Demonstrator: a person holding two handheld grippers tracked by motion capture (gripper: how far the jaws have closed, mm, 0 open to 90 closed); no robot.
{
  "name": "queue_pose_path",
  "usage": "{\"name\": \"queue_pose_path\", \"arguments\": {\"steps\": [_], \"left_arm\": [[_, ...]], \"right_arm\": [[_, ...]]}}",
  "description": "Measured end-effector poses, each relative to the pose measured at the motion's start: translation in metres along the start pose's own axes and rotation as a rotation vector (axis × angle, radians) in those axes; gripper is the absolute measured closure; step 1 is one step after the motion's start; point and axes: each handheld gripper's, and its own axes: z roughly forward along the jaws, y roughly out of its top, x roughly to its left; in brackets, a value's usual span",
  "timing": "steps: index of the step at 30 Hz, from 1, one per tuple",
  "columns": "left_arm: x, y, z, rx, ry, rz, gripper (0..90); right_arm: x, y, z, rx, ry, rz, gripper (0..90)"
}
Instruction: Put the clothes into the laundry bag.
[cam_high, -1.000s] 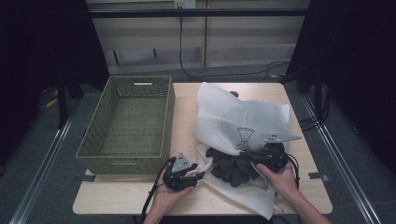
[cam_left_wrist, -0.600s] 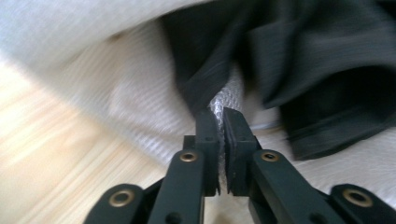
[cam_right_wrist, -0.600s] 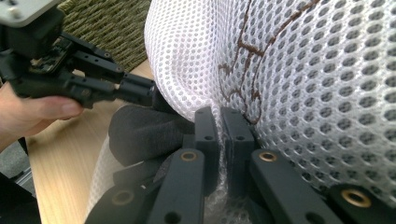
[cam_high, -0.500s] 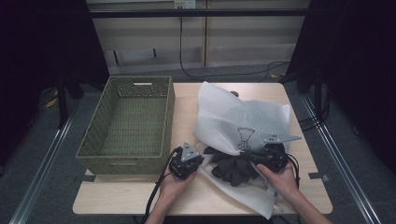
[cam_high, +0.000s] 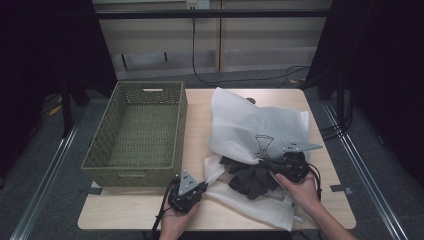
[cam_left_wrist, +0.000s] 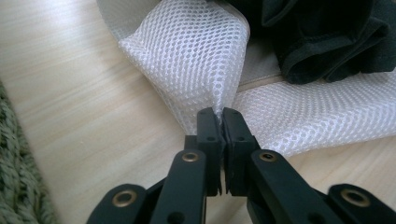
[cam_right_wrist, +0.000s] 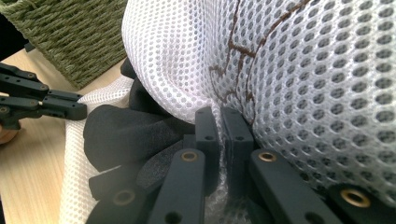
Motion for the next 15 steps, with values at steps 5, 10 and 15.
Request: {"name": "queue_pose_path", "arguments": {"steps": [5,10,15], "left_arm": [[-0.007,0.017,-0.013,-0.064,-0.019,0.081,67.0],[-0.027,0.047,0.009,-0.094,-0.157,0.160,36.9],[-0.048,0.071,0.059,-0.075,-0.228,0.216,14.5]], "right_arm": [[0.001,0.002,-0.001,-0.017,0.026,0.005,87.3],[0.006,0.008,-0.001,-0.032,0.048,-0.004,87.3],[0.012,0.014,-0.004,-0.048,0.066,-0.016,87.4]]}}
